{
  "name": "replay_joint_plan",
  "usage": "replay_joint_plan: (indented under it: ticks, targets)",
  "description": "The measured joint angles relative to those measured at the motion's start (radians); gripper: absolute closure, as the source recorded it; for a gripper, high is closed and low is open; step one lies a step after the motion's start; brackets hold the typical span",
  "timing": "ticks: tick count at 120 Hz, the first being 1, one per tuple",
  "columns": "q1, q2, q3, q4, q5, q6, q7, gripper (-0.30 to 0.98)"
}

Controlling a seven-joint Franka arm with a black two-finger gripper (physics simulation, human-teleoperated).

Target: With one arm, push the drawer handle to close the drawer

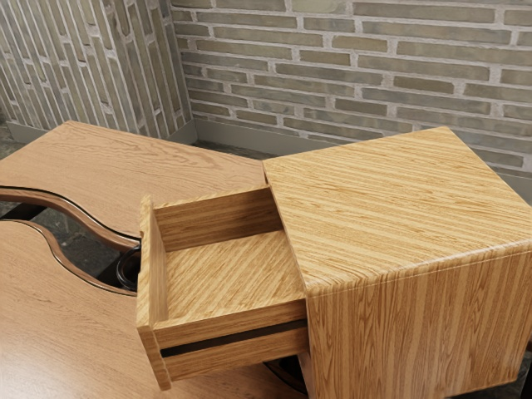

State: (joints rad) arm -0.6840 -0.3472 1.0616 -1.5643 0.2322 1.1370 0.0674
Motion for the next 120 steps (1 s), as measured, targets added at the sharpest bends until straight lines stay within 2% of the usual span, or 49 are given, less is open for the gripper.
replay_joint_plan:
  ticks: [10, 26, 36, 40, 46, 60, 74, 89, 120]
  targets:
    - [-0.001, 0.0, -0.014, 0.014, 0.012, 0.083, 0.012, 0.0]
    - [-0.008, 0.009, -0.27, 0.186, 0.091, 0.132, 0.024, 0.0]
    - [-0.058, 0.028, -0.329, 0.196, 0.125, 0.149, 0.021, 0.0]
    - [-0.07, 0.03, -0.339, 0.196, 0.137, 0.153, 0.018, 0.03]
    - [-0.075, 0.033, -0.369, 0.184, 0.15, 0.157, 0.013, 0.15]
    - [0.005, 0.023, -0.481, 0.072, 0.159, 0.162, 0.002, 0.45]
    - [0.106, -0.005, -0.591, -0.053, 0.155, 0.185, -0.008, 0.62]
    - [0.13, -0.04, -0.631, -0.176, 0.153, 0.228, -0.017, 0.71]
    - [0.124, -0.138, -0.625, -0.439, 0.15, 0.306, -0.03, 0.77]
